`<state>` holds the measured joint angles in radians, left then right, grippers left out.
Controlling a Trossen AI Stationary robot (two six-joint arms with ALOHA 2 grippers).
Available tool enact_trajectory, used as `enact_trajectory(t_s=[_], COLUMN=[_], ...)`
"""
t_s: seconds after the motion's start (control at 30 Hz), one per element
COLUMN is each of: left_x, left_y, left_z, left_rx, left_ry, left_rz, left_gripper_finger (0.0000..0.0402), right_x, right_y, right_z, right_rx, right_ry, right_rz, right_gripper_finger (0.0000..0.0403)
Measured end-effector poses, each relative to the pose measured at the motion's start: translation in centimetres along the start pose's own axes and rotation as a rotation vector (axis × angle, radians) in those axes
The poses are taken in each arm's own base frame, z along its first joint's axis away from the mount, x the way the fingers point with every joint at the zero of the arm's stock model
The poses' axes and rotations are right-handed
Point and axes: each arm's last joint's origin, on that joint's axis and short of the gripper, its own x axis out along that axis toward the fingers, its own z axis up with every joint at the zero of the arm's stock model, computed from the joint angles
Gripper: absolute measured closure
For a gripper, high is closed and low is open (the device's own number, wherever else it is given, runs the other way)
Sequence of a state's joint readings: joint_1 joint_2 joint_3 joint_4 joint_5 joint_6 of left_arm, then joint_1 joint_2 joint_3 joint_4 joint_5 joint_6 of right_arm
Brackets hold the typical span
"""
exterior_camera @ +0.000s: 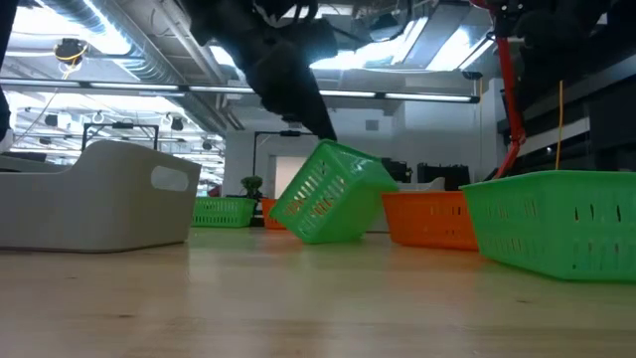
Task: Stack baskets by color
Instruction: Stack the middle green bin on top of the top green bin
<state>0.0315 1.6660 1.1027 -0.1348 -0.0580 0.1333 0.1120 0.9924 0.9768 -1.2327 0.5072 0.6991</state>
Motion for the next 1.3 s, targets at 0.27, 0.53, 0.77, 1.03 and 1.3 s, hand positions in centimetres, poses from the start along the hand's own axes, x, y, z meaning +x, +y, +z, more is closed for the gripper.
enact_trajectory(t_s=[0.27, 0.53, 0.77, 1.03, 1.3], left_x=[-0.1, -0.3, -0.3, -0.1, 0.0], left_y=[-2.4, -3.1, -2.9, -0.5, 2.6], left_z=[0.2, -1.6, -1.5, -1.8, -2.1], left_rx=[-0.044, -0.106, -0.088, -0.166, -0.453], left_ry=[-0.004, 0.197, 0.185, 0.197, 0.162], left_rz=[-0.053, -0.022, 0.042, 0.151, 0.218], left_gripper_finger=[0.0309, 0.0309, 0.0309, 0.0289, 0.024], right_x=[0.0, 0.0, 0.0, 0.0, 0.0], right_y=[0.0, 0.0, 0.0, 0.0, 0.0], right_z=[0.0, 0.0, 0.0, 0.0, 0.0], right_rx=[0.004, 0.004, 0.005, 0.005, 0.004], right_ry=[-0.001, -0.001, 0.0, 0.001, 0.001], right_rz=[0.001, 0.001, 0.002, 0.003, 0.003], right_gripper_finger=[0.0318, 0.0318, 0.0318, 0.0318, 0.0318])
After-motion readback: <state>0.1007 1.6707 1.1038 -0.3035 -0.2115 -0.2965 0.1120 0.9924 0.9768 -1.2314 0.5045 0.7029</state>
